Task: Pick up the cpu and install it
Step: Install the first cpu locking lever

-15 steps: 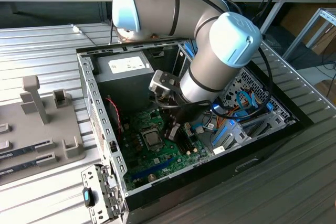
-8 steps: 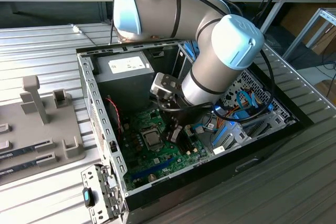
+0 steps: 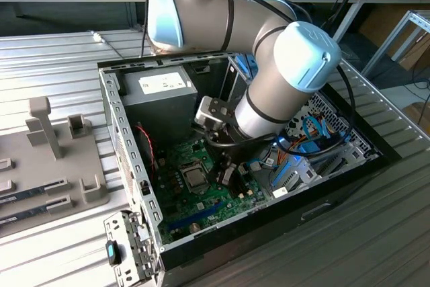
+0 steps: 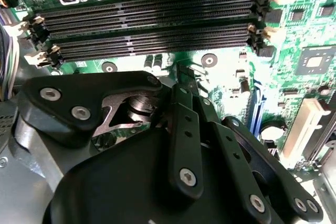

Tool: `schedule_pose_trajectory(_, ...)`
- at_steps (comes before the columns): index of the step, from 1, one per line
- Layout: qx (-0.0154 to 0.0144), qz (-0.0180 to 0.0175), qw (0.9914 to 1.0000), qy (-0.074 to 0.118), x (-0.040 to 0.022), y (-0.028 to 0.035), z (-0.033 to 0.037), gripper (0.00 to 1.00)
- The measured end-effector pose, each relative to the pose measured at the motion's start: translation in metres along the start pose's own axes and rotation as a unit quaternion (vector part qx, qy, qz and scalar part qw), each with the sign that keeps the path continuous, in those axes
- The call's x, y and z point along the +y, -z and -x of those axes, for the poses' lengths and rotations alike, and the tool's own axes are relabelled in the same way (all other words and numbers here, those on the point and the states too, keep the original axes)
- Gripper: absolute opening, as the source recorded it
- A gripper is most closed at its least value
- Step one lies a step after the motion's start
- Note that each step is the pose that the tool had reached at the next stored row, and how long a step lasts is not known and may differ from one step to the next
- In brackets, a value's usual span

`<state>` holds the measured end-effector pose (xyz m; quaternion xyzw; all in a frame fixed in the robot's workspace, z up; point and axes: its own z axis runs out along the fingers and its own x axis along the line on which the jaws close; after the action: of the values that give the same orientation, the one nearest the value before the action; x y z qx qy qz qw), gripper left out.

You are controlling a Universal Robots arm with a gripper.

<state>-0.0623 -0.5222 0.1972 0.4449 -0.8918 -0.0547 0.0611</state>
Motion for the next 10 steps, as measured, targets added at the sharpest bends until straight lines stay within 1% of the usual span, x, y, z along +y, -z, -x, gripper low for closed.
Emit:
schedule_pose_trajectory(3,0.0009,0.0000,0.99999,0.003,-0.0029,-0.0007,0.0020,0.11)
schedule_pose_trajectory(5,0.0008,0.0000,0.99999,0.003,-0.0030,-0.0008,0.0020,0.11)
schedule_pose_trajectory(8,0.0003,0.0003,0.99999,0.004,-0.0030,-0.0005,0.0018,0.11)
schedule_pose_trajectory(10,-0.0007,0.0011,0.99999,0.004,-0.0031,0.0000,0.0017,0.11)
